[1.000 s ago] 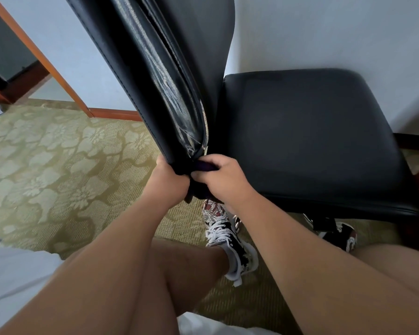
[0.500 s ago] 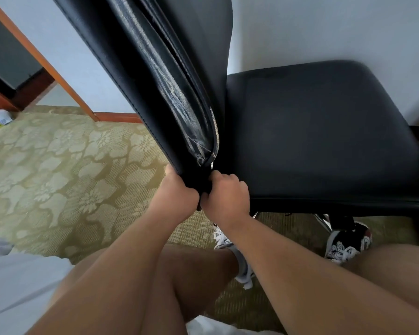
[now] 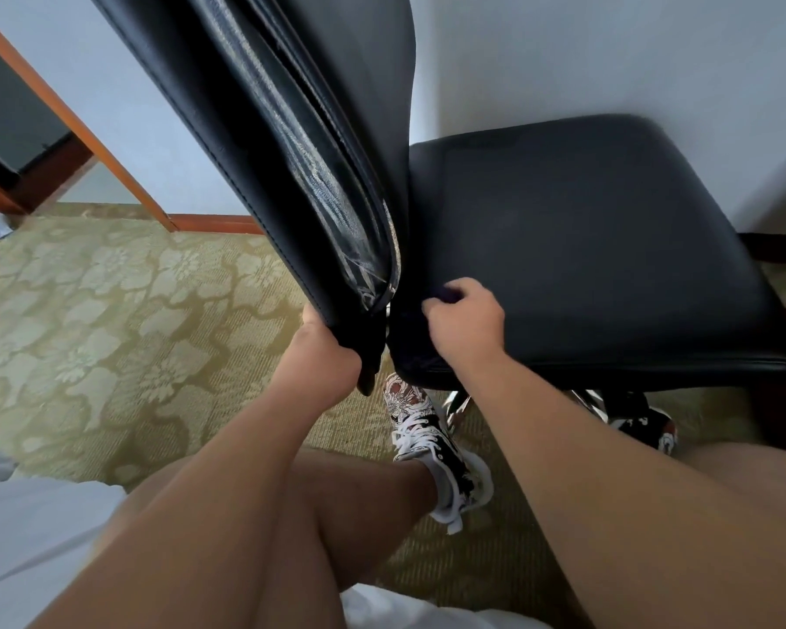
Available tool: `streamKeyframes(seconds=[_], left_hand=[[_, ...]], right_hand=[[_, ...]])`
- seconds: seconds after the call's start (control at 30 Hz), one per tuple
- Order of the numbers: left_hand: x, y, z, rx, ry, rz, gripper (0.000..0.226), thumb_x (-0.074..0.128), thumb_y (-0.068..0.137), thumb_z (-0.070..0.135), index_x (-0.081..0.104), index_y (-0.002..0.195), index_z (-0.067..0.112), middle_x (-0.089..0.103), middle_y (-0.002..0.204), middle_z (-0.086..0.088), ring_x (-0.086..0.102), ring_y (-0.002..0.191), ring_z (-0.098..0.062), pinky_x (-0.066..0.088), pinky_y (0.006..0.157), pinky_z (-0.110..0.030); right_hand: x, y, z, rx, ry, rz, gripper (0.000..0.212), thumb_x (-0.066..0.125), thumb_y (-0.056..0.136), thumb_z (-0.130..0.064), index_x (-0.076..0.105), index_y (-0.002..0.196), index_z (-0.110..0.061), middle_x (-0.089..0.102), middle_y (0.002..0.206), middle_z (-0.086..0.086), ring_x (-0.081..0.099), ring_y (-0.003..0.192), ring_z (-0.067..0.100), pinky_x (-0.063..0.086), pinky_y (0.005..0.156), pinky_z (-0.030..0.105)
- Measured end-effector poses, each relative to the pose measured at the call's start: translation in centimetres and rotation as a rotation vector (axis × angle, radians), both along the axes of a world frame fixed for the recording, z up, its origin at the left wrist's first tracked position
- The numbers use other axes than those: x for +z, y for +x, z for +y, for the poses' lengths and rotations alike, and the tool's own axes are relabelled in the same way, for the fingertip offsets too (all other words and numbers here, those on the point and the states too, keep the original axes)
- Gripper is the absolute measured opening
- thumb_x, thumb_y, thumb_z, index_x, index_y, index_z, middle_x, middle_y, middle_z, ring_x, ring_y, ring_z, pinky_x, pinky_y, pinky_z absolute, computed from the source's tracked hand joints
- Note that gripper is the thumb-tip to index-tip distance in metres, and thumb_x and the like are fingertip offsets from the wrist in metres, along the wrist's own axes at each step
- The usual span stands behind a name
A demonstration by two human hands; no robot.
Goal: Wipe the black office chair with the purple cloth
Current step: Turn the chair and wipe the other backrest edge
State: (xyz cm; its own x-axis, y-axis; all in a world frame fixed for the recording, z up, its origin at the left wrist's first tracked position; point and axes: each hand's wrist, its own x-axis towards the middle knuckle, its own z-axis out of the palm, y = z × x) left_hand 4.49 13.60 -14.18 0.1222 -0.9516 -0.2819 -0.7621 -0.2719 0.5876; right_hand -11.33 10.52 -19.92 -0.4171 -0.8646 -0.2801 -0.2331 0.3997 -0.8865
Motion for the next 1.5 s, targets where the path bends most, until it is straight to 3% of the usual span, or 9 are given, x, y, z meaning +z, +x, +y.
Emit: streamKeyframes(seconds=[0.1,0.27,0.57,0.67,0.77,0.87,1.1,1.27,1.5], left_hand=[[-0.1,0.1,-0.1,0.0,0.002,-0.001,0.052,0.051,0.092,0.012,0.034,0.141,0.016,0.058,0.096,0.005,0.057,0.075,-0.01,0.045,0.058,-0.027],[-0.3,0.2,-0.4,0.015,0.011,-0.002,0.052,0.049,0.09,0.009,0.033,0.139,0.015,0.058,0.094,0.002,0.061,0.078,-0.019,0.043,0.055,-0.028],[-0.5,0.3,-0.4,-0.001,-0.018,0.006,0.056,0.05,0.087,0.004,0.034,0.14,0.016,0.056,0.092,0.005,0.055,0.078,-0.007,0.042,0.056,-0.024],[-0.6,0.2,-0.2,0.006,-0.019,0.008,0.053,0.05,0.087,0.005,0.036,0.137,0.014,0.06,0.1,0.0,0.058,0.08,-0.012,0.049,0.062,-0.03],[-0.5,0.2,-0.2,0.016,-0.008,-0.003,0.047,0.051,0.088,0.007,0.037,0.132,0.013,0.06,0.097,-0.002,0.063,0.082,-0.02,0.056,0.069,-0.038],[-0.6,0.2,-0.2,0.012,-0.007,0.005,0.047,0.049,0.088,0.008,0.036,0.133,0.014,0.06,0.095,-0.002,0.063,0.078,-0.022,0.051,0.059,-0.034],[-0.7,0.3,-0.6,0.018,-0.009,0.037,0.053,0.048,0.086,0.004,0.032,0.135,0.017,0.061,0.099,-0.005,0.063,0.084,-0.025,0.051,0.064,-0.035],[-0.5,0.3,-0.7,0.033,-0.037,0.05,0.048,0.051,0.089,0.009,0.035,0.134,0.014,0.06,0.103,-0.006,0.057,0.083,-0.02,0.044,0.067,-0.032],[-0.7,0.5,-0.7,0.033,-0.035,0.064,0.048,0.05,0.086,0.005,0.037,0.132,0.014,0.06,0.101,-0.002,0.059,0.083,-0.015,0.048,0.066,-0.033]], right_hand=[[-0.3,2.0,2.0,0.258,-0.02,0.248,0.029,0.067,0.081,-0.033,0.066,0.109,-0.029,0.07,0.105,-0.001,0.064,0.1,0.026,0.052,0.092,0.037],[-1.3,4.5,4.4,0.419,-0.121,0.333,0.04,0.067,0.083,-0.03,0.063,0.122,-0.018,0.068,0.107,0.002,0.063,0.099,0.025,0.054,0.084,0.036],[-0.2,5.5,3.8,0.137,-0.295,-0.267,0.012,0.07,0.084,-0.013,0.071,0.092,-0.021,0.069,0.079,-0.008,0.064,0.071,0.004,0.054,0.066,0.021],[-1.1,5.6,3.8,0.229,-0.323,-0.075,0.014,0.067,0.087,-0.026,0.071,0.099,-0.023,0.069,0.088,-0.002,0.067,0.08,0.016,0.059,0.071,0.036],[-1.5,5.2,3.4,0.331,-0.266,0.257,0.025,0.063,0.089,-0.028,0.069,0.111,-0.019,0.068,0.096,0.006,0.065,0.089,0.025,0.056,0.074,0.037],[-1.9,5.0,3.2,0.437,-0.103,0.41,0.025,0.06,0.088,-0.023,0.068,0.109,-0.012,0.068,0.094,0.009,0.063,0.091,0.031,0.054,0.071,0.035],[-0.8,5.0,3.1,0.201,-0.194,-0.125,0.017,0.072,0.084,-0.012,0.069,0.1,-0.019,0.069,0.09,-0.007,0.062,0.075,-0.001,0.042,0.058,0.005],[0.4,5.5,2.8,0.114,-0.301,-0.24,0.02,0.077,0.081,-0.013,0.062,0.092,-0.02,0.069,0.089,-0.003,0.064,0.078,0.007,0.047,0.065,0.012],[-0.6,5.7,2.3,0.258,-0.172,0.049,0.021,0.063,0.082,-0.013,0.059,0.103,-0.016,0.066,0.09,-0.001,0.066,0.08,0.019,0.058,0.069,0.035]])
